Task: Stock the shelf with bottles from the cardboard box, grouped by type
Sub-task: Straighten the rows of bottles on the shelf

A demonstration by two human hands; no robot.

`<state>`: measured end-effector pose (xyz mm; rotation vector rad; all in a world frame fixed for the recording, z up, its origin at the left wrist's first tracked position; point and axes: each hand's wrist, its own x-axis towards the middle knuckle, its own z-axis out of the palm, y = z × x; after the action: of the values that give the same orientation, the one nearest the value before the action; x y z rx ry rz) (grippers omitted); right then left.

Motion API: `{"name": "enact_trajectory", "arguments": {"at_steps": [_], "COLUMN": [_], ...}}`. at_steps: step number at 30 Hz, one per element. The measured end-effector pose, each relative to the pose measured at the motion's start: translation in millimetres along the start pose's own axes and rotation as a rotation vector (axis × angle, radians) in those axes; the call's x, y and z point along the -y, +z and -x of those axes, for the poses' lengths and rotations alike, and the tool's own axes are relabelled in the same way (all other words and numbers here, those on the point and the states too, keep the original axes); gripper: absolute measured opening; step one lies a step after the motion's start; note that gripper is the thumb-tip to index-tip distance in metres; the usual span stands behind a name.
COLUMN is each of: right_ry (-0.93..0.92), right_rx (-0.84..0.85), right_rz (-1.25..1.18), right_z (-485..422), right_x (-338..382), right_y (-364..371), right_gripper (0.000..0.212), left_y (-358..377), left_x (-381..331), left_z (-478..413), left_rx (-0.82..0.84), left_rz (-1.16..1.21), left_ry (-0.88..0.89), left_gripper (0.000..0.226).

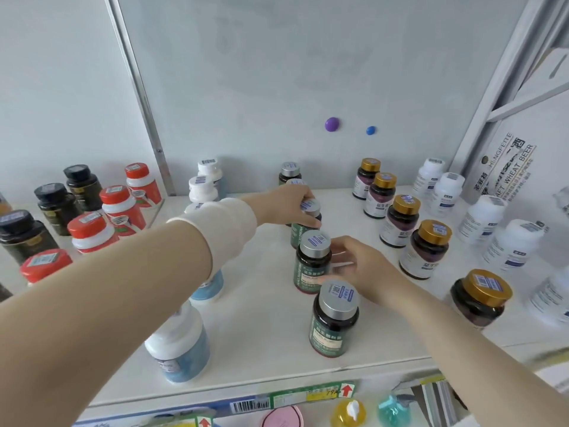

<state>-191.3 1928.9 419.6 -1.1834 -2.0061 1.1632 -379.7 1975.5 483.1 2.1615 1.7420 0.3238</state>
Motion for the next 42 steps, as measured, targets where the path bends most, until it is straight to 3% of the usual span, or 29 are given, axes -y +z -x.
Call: {"name": "enact_trajectory", "arguments": {"at_steps": [4,21,25,28,35,42], "right_ry": [-0.015,-0.051,-0.048,-0.044,-0.159,-0.268], "right_rx": [0.007,0.04,0.072,0.085,0.005,0.013], "right_rz": [-0.093,-0.13,-0.106,-0.073,0.214,0.729], "right_z": [-1.4,-3.7,-2.9,0.8,1.3,-21.6], "right_x": [-5.7,-8.2,-2.5,10.3,78.1,139.3], "right_y": [10.3,11.2,8.8,-4.6,-42.9,1.7], "right_gripper": [0.043,0.043,0.044,0.061,0.051,0.051], "left_y": [0.2,-6.9,-5.3,-12.9,-73.7,-117.3], "left_x": [2.5,9.7,9.7,4.1,-1.6,29.9], "left_z": [1.6,13.0,18.2,26.5,60.3,108.1], "left_rx": [-0.001,0.007,0.001,0.007,-0.034,0.02], "left_rz": [0.036,0.053,0.045,0.032,-0.165,-0.552], "left_ry": [-0.006,-0.016,-0.041,-0.066,-0.046,-0.047], "left_gripper": [0.035,0.032,0.05,0.065,0.05,0.043]}}
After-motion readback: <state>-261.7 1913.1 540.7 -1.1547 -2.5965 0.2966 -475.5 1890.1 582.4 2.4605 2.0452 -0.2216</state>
